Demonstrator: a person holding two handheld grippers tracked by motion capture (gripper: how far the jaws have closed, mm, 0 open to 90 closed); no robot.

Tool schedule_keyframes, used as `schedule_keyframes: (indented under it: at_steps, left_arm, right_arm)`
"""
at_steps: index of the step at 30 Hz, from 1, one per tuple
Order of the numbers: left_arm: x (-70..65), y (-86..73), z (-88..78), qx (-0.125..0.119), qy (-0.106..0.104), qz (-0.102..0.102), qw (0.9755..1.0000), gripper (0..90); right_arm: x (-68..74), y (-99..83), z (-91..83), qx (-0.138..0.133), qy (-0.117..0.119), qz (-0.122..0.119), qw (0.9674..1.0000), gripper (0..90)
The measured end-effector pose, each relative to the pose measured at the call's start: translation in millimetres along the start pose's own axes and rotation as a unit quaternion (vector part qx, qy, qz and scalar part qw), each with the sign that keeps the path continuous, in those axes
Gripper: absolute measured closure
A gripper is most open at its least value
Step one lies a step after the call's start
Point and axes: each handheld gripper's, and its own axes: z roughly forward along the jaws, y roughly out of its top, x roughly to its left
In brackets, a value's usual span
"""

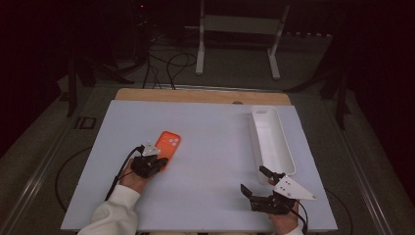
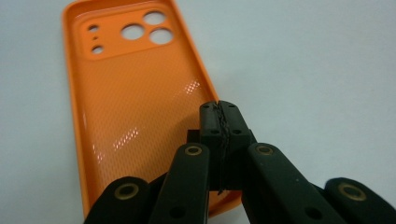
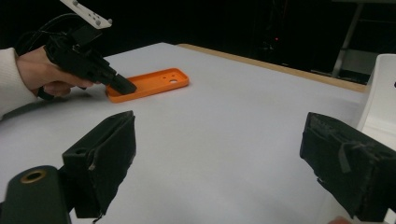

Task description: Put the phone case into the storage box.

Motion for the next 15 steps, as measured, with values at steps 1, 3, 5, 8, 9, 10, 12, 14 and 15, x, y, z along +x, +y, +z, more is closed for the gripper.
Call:
schedule_keyframes:
  at_steps: [1, 3, 5, 8, 9, 10, 12, 14, 15]
  left_arm:
    - [-1.8, -0.1, 0.8, -0.003, -0.002, 0.001, 1.0, 90.0]
    - [-4.1, -0.2, 1.8, -0.006, -0.006, -0.002, 1.0, 90.0]
    - [-6.0, -0.3, 2.8, -0.009, -0.011, -0.002, 0.9999, 90.0]
    - [-8.7, -0.5, 3.4, -0.01, -0.016, 0.003, 0.9998, 90.0]
    - [-9.0, -0.7, 3.6, -0.011, -0.016, 0.004, 0.9998, 90.0]
    - [-8.8, -0.8, 3.6, -0.011, -0.016, 0.004, 0.9998, 90.0]
    - [-8.4, -0.9, 3.6, -0.011, -0.017, 0.003, 0.9998, 90.0]
    - [-8.5, -0.8, 3.6, -0.011, -0.017, 0.003, 0.9998, 90.0]
    - [-8.2, -0.8, 3.5, -0.01, -0.018, 0.003, 0.9998, 90.0]
  right_arm:
    - [0.1, 0.0, 0.0, 0.0, 0.0, 0.0, 1.0, 10.6]
    - [0.2, -0.1, 0.1, 0.001, -0.001, -0.001, 1.0, 10.6]
    - [0.3, -0.1, 0.3, 0.001, 0.0, -0.001, 1.0, 10.6]
    - [0.6, -0.2, 0.5, 0.002, 0.0, -0.002, 1.0, 10.6]
    - [0.6, -0.2, 0.6, 0.002, 0.0, -0.002, 1.0, 10.6]
    - [0.7, -0.2, 0.6, 0.002, 0.0, -0.002, 1.0, 10.6]
    - [0.7, -0.2, 0.6, 0.002, 0.0, -0.002, 1.0, 10.6]
    - [0.8, -0.2, 0.6, 0.002, 0.0, -0.003, 1.0, 10.6]
    - [0.8, -0.2, 0.7, 0.002, 0.0, -0.003, 1.0, 10.6]
